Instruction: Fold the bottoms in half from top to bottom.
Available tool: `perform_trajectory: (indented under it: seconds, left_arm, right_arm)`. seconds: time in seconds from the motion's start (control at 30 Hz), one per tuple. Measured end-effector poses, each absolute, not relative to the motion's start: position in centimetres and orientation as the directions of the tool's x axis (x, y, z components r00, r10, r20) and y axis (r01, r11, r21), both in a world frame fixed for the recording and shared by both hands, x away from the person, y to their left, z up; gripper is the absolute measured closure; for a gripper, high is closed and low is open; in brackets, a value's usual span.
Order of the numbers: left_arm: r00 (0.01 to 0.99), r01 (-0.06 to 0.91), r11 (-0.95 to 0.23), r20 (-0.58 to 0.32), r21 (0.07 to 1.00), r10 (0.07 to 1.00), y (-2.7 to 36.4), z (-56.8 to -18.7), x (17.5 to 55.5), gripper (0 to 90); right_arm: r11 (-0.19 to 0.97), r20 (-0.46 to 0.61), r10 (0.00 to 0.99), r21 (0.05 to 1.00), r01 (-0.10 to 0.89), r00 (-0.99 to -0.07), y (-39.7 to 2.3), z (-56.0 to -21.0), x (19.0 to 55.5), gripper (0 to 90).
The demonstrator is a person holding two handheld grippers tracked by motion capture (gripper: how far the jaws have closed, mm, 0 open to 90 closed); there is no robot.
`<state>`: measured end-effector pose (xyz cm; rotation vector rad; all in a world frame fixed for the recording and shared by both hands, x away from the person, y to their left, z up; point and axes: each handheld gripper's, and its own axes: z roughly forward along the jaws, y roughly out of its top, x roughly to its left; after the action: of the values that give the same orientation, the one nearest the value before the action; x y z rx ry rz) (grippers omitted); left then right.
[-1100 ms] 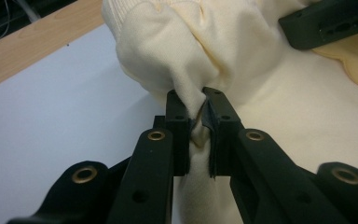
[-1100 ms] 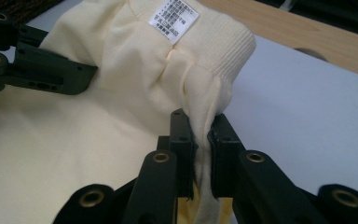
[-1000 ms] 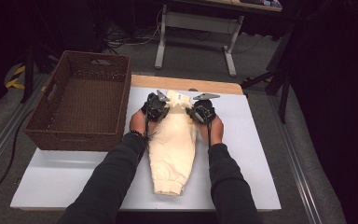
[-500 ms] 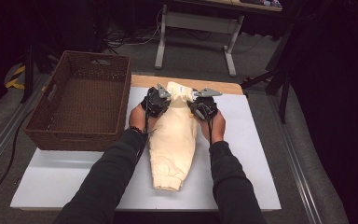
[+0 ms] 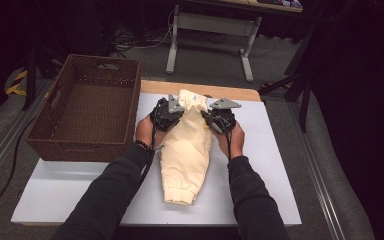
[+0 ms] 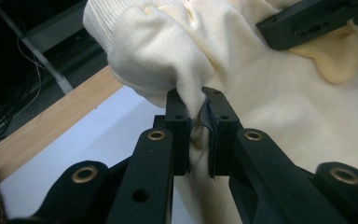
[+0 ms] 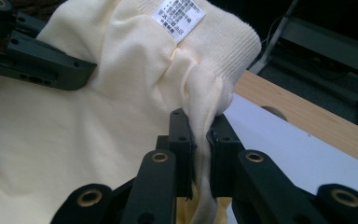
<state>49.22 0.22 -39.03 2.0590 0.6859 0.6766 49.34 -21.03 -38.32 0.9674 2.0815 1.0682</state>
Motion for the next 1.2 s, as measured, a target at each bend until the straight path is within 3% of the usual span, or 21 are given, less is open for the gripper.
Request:
perform_trajectory:
  seconds: [0.53, 0.73, 1.2]
  left_arm:
    - [0.738, 0.146, -0.494, 0.239, 0.857, 0.631, 0.8, -38.6, 45.7, 81.8]
    - [0.741, 0.096, -0.534, 0.298, 0.840, 0.602, 1.0, -38.5, 44.9, 81.4]
    - [0.770, 0.053, -0.529, 0.302, 0.847, 0.561, 1.7, -38.3, 42.5, 80.6]
  right_arm:
    - [0.403, -0.180, 0.776, 0.878, 0.257, -0.604, -21.7, -37.9, 46.1, 82.2]
    - [0.398, -0.182, 0.766, 0.887, 0.234, -0.617, -22.3, -37.9, 44.7, 82.2]
    - [0.367, -0.178, 0.745, 0.914, 0.172, -0.643, -23.6, -37.9, 41.8, 82.4]
